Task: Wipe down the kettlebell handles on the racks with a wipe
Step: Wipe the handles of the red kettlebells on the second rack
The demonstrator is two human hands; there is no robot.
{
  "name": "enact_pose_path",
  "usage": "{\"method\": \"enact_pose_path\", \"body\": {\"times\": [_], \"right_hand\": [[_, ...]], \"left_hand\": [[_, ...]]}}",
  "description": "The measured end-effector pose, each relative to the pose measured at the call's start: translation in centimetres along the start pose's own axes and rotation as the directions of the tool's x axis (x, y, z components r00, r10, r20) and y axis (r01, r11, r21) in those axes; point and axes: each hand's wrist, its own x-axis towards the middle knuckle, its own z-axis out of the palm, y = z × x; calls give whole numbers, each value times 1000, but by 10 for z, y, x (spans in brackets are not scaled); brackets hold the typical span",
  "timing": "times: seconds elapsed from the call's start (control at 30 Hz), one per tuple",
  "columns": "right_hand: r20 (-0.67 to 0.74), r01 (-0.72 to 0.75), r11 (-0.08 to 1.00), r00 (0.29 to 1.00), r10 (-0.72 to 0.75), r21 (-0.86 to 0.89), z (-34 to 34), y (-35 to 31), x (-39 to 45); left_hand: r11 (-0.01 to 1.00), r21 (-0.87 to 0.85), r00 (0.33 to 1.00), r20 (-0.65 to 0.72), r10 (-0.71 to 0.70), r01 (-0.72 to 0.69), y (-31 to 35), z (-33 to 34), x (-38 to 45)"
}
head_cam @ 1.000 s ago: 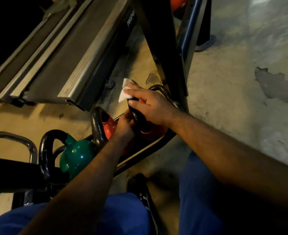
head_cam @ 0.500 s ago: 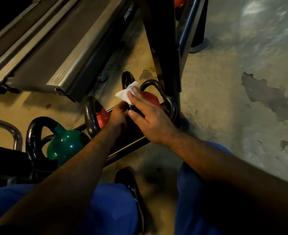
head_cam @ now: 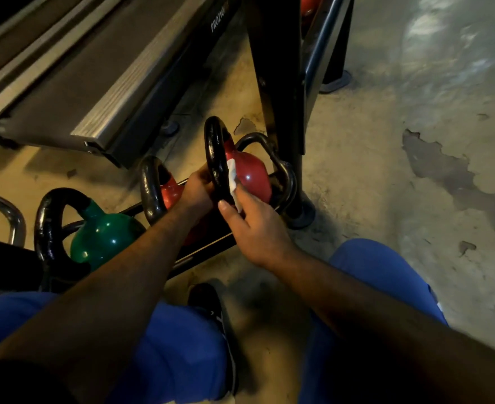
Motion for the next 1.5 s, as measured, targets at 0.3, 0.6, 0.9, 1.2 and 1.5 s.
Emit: {"method": "enact_pose_path", "body": {"times": [0.3,0.6,0.9,1.2,1.5], "right_hand": [[-146,-112,979,980,137,171,-21,16,38],[35,-470,664,830,557,581,-39,9,75],[332,-582,763,805,491,283,-45,-9,99],[570,-583,695,766,298,421,-66,-14,90],[590,-540,790,751,295,292,-57,-6,88]], "left_hand": [[996,-68,999,1,-50,50,6,1,-4],[996,-85,999,12,-30,31,6,0,-3],[994,-100,999,20,-33,35,5,-1,-2],[993,-120,1000,-3,10,-10,4,3,-2],[994,-109,1000,-16,8,-10,-2,4,-2]]}}
